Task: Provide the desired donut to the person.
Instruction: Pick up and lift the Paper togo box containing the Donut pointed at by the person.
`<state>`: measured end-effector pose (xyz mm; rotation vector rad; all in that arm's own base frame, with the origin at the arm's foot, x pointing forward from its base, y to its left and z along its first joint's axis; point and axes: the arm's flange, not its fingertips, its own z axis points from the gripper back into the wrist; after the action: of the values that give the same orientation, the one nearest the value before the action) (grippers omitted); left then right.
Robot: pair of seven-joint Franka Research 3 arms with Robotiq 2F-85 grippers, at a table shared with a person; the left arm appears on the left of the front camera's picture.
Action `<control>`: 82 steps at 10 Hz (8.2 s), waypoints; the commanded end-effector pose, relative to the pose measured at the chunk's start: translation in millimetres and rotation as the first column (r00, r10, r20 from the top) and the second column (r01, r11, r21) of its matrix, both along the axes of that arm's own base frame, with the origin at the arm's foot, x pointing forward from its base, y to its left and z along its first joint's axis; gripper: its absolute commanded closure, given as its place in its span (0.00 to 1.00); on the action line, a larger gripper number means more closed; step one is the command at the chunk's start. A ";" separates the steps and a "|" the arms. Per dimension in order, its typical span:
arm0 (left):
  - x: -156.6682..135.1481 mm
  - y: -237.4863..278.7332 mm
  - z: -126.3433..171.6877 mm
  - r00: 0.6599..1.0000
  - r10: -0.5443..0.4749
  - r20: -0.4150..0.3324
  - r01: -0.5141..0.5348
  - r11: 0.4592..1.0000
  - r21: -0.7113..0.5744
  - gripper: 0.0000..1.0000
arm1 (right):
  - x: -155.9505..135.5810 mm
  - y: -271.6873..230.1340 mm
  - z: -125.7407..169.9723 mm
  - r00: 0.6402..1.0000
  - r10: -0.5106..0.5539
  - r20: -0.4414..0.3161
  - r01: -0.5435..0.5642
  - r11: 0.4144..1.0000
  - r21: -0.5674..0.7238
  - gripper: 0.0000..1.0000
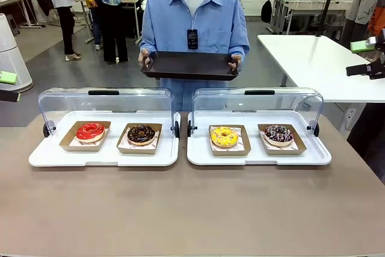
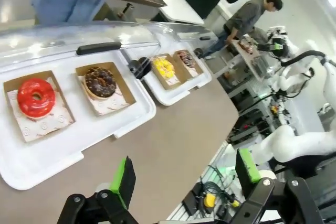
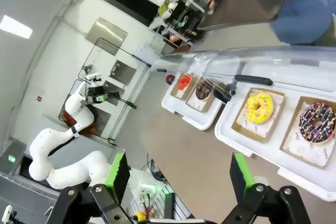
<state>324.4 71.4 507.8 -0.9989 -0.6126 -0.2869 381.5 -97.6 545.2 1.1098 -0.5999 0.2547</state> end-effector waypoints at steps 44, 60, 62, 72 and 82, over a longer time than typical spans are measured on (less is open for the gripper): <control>-21.0 -13.6 12.9 0.885 -0.388 0.256 0.207 0.822 0.530 0.00 | -26.6 6.0 -5.4 0.862 0.440 0.251 -0.282 0.828 -0.484 0.00; 114.6 -274.5 -115.7 0.454 -0.864 -0.217 0.501 0.046 0.864 0.00 | -26.6 6.0 -5.4 0.862 0.440 0.251 -0.282 0.828 -0.484 0.00; 107.0 -275.2 -118.4 0.467 -0.850 -0.241 0.487 0.020 0.873 0.00 | -26.6 6.0 -5.4 0.862 0.440 0.251 -0.282 0.828 -0.484 0.00; 155.7 -269.5 -152.3 0.467 -0.855 -0.225 0.522 0.061 0.851 0.00 | -26.6 6.0 -5.4 0.862 0.440 0.251 -0.282 0.828 -0.484 0.00; 172.6 -275.0 -172.1 0.438 -0.865 -0.245 0.480 -0.006 0.877 0.96 | -26.6 6.0 -5.4 0.862 0.440 0.251 -0.282 0.828 -0.484 0.00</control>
<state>491.8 -203.1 337.2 -0.0705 -0.1125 -1.6377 354.6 -93.2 539.6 0.7348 -0.6097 0.9093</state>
